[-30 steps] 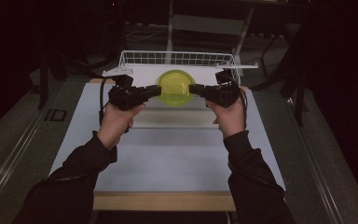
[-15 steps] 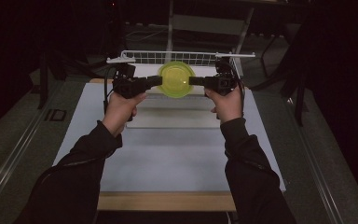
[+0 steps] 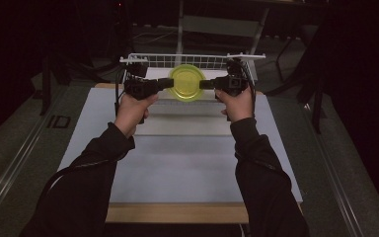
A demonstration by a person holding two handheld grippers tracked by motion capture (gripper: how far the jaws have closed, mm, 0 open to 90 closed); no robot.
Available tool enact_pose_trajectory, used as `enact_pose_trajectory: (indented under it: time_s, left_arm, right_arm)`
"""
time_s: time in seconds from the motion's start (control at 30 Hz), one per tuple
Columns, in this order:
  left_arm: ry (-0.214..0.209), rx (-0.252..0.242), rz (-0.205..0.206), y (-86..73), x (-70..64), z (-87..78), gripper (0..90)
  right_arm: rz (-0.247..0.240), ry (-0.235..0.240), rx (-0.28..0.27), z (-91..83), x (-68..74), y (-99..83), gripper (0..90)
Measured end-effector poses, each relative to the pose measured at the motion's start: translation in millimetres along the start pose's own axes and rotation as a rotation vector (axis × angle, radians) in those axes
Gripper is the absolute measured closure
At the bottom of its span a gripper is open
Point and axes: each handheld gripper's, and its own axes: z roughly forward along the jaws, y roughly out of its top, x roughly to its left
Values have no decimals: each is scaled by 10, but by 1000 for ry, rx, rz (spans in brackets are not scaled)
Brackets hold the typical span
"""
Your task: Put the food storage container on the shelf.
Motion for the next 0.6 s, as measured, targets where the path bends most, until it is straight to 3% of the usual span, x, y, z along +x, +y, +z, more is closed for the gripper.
enact_pose_trajectory:
  time_s: [0.27, 0.33, 0.47, 0.6]
  left_arm:
    - [-4, 5, -27, -1, 56, 38, 769]
    - [-17, -5, -53, -4, 70, 56, 733]
    - [-10, 1, -33, 5, 52, 100, 689]
    - [-9, -2, -37, 21, 68, 112, 681]
  right_arm:
    - [-4, -20, 8, 45, 4, 46, 787]
    - [3, -14, 2, 49, -5, 53, 774]
    - [0, -29, -3, 68, -6, 68, 733]
    - [3, -25, -11, 87, -20, 87, 718]
